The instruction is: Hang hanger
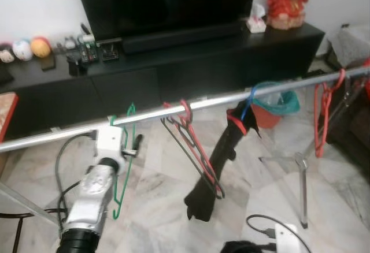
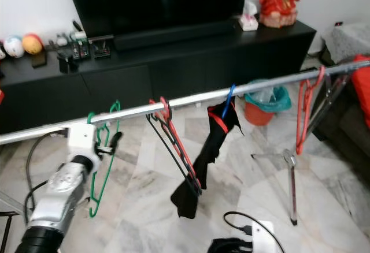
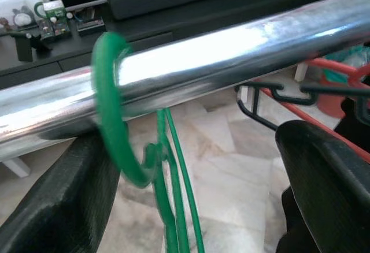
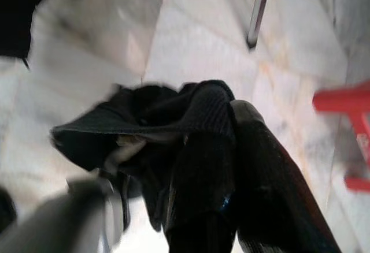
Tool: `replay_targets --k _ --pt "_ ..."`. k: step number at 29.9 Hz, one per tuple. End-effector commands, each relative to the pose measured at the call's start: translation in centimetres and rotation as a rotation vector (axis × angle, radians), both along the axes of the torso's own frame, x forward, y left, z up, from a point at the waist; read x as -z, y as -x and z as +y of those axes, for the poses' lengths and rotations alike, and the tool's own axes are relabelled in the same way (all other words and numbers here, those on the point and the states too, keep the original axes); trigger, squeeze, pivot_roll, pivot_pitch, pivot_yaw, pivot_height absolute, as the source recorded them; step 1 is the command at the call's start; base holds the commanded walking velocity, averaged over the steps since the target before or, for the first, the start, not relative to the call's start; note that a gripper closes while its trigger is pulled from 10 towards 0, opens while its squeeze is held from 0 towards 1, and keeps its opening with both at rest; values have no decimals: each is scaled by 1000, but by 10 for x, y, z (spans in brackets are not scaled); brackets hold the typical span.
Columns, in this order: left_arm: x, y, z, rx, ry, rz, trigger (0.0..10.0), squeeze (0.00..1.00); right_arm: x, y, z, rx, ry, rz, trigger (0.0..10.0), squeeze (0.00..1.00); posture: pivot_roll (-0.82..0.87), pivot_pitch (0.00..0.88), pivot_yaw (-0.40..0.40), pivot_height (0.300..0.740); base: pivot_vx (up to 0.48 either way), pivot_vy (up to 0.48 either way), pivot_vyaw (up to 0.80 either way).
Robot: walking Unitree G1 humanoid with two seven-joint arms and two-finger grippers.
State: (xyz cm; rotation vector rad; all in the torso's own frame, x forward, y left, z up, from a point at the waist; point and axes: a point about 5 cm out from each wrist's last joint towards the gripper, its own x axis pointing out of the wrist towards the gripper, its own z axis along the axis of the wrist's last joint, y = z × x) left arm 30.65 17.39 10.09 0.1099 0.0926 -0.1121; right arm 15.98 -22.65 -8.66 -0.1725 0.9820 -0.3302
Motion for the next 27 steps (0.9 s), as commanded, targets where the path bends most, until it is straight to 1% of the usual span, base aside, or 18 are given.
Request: replay_targets --k 1,7,17,19,23,24,25,26,27 --pt "-4 0 16 -51 -40 -13 10000 0 -1 -6 10 -13 -23 -24 10000 0 20 0 19 728 251 0 0" --pt "-3 0 19 -64 -61 -5 10000 0 -1 -7 10 -14 -23 -25 10000 0 20 0 21 728 0 0 0" --pt "0 -2 21 -50 -77 23 10000 0 -1 -8 12 -14 -27 -30 10000 0 19 0 29 728 0 0 0" --pt "3 -4 20 -47 -93 39 10000 0 -1 -8 12 -12 -27 -33 10000 0 19 0 30 728 0 0 0" --pt "8 -8 19 -52 -92 52 10000 0 -1 -9 13 -13 -28 -36 10000 0 16 0 34 728 0 0 0" --pt "10 -11 18 -53 -78 61 10000 0 -1 -9 14 -12 -29 -36 10000 0 15 0 35 728 0 0 0" --pt "11 -12 17 -47 -74 68 8627 0 -1 -9 14 -13 -29 -37 10000 0 13 0 36 728 0 0 0" --pt "12 -13 16 -44 -74 70 8627 0 -1 -9 14 -13 -28 -38 10000 0 13 0 36 728 0 0 0" --pt "13 -14 15 -35 -64 79 4157 0 -2 -9 14 -13 -28 -39 10000 0 13 0 36 728 0 0 0"
